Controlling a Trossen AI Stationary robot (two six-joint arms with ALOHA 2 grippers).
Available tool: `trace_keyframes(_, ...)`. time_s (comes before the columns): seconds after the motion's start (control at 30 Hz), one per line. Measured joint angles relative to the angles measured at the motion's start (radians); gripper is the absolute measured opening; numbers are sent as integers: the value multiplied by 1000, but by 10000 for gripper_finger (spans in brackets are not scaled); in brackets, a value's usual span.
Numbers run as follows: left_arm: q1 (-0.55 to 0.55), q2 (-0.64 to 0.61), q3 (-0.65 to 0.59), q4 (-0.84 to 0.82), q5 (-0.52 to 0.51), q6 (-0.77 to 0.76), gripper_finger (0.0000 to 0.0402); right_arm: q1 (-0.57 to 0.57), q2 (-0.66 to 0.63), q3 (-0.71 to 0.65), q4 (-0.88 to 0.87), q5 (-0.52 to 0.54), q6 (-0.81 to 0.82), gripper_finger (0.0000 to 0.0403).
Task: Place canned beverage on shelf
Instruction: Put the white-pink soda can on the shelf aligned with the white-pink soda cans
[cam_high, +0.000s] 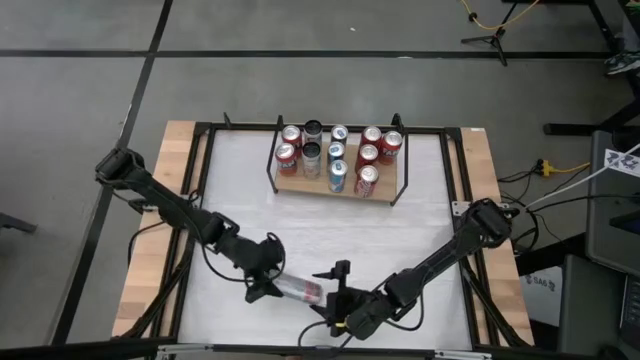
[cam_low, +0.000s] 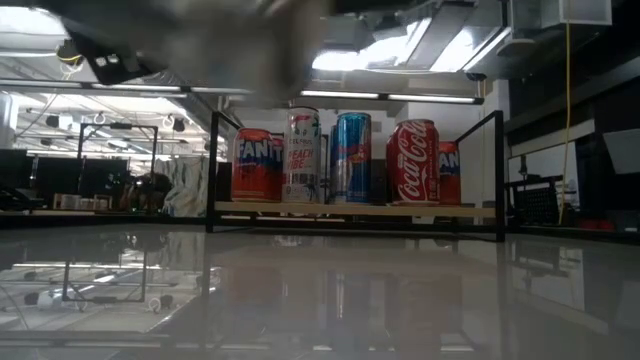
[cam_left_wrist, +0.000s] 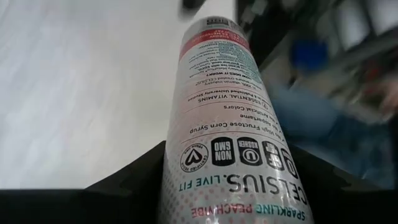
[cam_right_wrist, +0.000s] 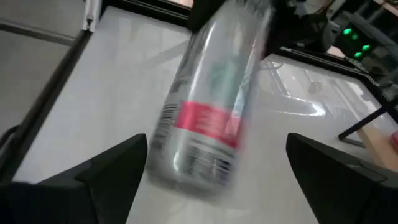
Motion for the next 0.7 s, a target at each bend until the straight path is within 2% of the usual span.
trace_keyframes(0.13, 53, 4, 175, -416, 44, 78, 243, -2, -53, 1, -64, -71, 0, 374)
trace_keyframes(0.23, 92, 1, 328, -706, 8, 111, 243, -2, -76, 0, -114, -103, 0, 374)
trace_keyframes(0.4, 106, 2, 502, -1095, -39, 115, 243, -1, -120, 0, -167, -110, 1, 374)
trace_keyframes(0.57, 89, 2, 551, -1383, -58, 73, 243, -1, -125, 0, -176, -111, -1, 374)
trace_keyframes(0.7, 65, 4, 526, -1493, -24, 70, 243, -1, -125, 0, -197, -136, -2, 374)
